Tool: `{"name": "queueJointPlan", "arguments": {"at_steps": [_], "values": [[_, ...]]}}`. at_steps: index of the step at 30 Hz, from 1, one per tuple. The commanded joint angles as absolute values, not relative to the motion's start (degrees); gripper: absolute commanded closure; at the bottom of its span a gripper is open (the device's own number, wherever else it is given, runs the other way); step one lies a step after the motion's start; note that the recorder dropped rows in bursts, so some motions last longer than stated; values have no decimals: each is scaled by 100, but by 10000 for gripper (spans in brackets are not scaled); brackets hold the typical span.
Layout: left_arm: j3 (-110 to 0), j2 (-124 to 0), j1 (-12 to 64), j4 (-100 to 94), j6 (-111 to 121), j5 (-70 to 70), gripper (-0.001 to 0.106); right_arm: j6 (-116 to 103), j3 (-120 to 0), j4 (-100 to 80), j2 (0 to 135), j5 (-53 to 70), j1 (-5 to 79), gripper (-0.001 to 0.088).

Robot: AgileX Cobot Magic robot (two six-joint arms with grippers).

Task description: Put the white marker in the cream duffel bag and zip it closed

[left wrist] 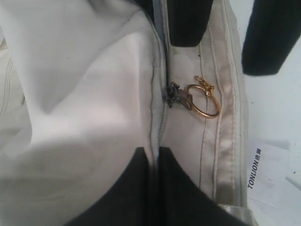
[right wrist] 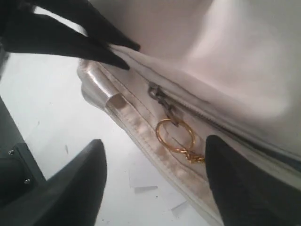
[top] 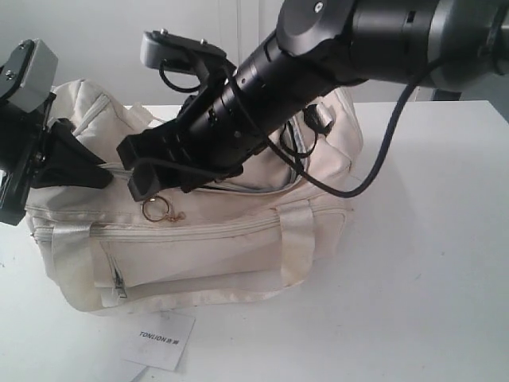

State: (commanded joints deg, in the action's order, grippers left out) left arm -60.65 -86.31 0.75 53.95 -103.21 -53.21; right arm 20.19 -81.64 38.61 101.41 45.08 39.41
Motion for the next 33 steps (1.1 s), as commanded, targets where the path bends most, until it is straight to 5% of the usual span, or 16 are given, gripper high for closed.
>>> {"name": "queueJointPlan", "arguments": {"at_steps": [13,15,17,18,20,33], "values": [[-6065,-8631,75,5395,-10321,-5321,1053,1751,-8113,3239,10520,3563,4294,190],[-6065,-8631,75,5395,-10321,-5321,1053,1761,-8113,3239,10520,3543,4294,253],[-6065,-8631,75,5395,-10321,-5321,1053,1761,-8113,3142,10520,3637,4294,405],[-6065,-8631,75,5395,-10321,-5310,1053,1761,-8113,3034,10520,3725,4294,604],[-6065,-8631,75,5395,-10321,-5271,1053,1779,-8113,2848,10509,3804,4294,864],[-6065,-8631,75,5395,-10321,-5256,1053,1779,-8113,1926,10012,4398,4281,868]]}}
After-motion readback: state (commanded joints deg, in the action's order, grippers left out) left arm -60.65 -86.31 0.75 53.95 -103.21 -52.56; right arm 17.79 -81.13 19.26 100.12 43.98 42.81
